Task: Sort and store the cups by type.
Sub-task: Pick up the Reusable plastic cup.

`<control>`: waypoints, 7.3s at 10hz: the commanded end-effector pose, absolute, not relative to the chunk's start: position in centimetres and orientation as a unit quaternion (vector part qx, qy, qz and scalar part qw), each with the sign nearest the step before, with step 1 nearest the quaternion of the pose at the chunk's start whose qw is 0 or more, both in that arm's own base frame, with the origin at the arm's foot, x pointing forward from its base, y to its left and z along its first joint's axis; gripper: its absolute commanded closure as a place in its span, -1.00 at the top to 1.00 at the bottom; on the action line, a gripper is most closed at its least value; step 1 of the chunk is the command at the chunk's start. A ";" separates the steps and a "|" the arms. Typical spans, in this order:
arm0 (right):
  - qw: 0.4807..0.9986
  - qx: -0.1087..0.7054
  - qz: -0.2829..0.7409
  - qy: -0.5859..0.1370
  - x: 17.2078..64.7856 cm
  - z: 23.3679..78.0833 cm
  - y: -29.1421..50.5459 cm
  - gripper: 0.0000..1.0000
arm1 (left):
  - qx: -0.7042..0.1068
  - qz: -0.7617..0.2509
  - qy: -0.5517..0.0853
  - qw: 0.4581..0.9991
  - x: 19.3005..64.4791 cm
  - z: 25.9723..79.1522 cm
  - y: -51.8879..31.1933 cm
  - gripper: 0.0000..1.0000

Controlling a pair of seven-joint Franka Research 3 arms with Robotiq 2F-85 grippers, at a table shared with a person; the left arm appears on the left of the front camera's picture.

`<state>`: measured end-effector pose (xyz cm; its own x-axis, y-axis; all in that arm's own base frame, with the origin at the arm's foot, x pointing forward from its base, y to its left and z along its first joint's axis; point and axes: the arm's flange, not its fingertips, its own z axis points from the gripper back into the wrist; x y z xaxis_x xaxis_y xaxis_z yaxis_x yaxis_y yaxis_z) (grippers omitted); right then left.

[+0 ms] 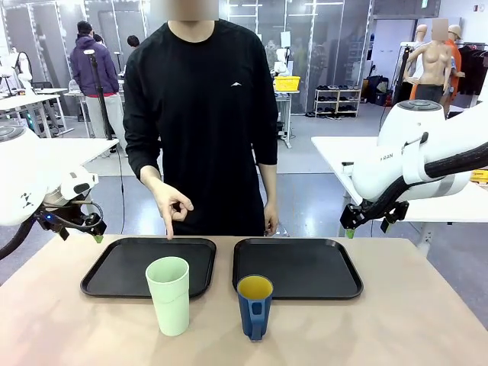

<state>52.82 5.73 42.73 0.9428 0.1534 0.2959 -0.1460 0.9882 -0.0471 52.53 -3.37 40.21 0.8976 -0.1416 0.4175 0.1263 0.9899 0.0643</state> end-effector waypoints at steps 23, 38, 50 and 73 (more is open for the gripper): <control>0.985 -0.012 0.076 -0.151 52.8 42.8 5.8 1.00 | 0.129 -0.667 -0.118 0.725 45.6 39.4 -1.0 1.00; 0.985 -0.012 0.076 -0.151 52.8 42.8 5.8 1.00 | -0.358 -0.645 -0.378 0.560 45.2 28.9 -3.2 1.00; 0.985 -0.012 0.076 -0.151 52.8 42.8 5.8 1.00 | -0.429 -0.597 -0.439 0.516 44.8 27.7 -6.0 1.00; 0.985 -0.012 0.076 -0.151 52.8 42.8 5.8 1.00 | -0.531 -0.570 -0.434 0.452 44.8 19.3 -14.9 1.00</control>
<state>52.78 5.75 42.70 0.9430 0.1539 0.2951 -0.1466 0.9881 -0.0471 45.68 -14.60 22.44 0.0007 -0.0933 0.9956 0.9759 -0.2173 -0.0211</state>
